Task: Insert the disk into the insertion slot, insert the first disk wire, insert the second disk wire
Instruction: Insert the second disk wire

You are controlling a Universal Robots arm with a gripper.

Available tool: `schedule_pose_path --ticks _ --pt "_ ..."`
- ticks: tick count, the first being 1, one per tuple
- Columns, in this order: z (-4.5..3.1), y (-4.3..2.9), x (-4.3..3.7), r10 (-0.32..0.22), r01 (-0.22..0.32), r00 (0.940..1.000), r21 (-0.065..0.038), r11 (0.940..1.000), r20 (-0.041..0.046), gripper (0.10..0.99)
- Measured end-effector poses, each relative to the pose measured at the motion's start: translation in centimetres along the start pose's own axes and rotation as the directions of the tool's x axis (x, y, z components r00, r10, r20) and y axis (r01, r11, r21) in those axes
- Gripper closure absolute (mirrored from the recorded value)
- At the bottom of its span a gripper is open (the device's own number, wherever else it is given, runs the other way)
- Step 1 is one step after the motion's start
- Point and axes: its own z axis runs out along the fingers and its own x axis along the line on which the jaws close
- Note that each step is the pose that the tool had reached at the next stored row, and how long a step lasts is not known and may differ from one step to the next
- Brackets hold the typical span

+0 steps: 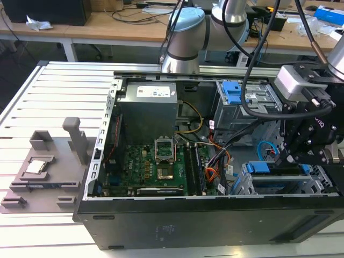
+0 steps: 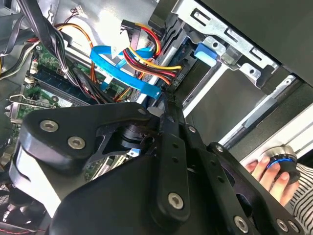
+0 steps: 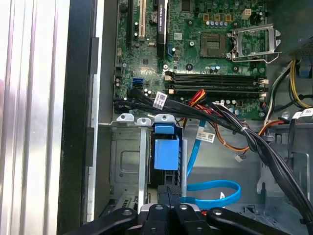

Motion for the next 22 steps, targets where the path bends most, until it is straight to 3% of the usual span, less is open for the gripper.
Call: schedule_pose_path --ticks 3,4,5,7,8,11,12,13,14,22 --pt "0.01 0.00 0.00 0.000 0.000 1.0000 0.000 1.0000 0.0001 0.973" --pt "0.01 0.00 0.00 0.000 0.000 1.0000 0.000 1.0000 0.0002 0.914" --pt "-0.01 0.00 0.00 0.000 0.000 1.0000 0.000 1.0000 0.0003 0.914" --pt "-0.50 0.04 0.02 0.000 0.000 1.0000 0.000 1.0000 0.0008 0.914" --pt "-1.27 0.10 0.03 0.000 0.000 1.0000 0.000 1.0000 0.0002 0.914" --pt "-2.57 0.21 -0.01 0.000 0.000 1.0000 0.001 1.0000 0.0000 0.914" --pt "-3.19 0.27 -0.01 0.000 0.000 1.0000 0.001 1.0000 0.0002 0.984" --pt "-4.15 0.34 -0.02 0.000 0.000 1.0000 0.001 1.0000 0.0000 0.984" --pt "-4.59 0.38 -0.01 0.000 0.000 1.0000 0.002 1.0000 0.0000 0.984" --pt "-4.67 0.39 -0.01 0.000 0.000 1.0000 0.001 1.0000 0.0001 0.984"
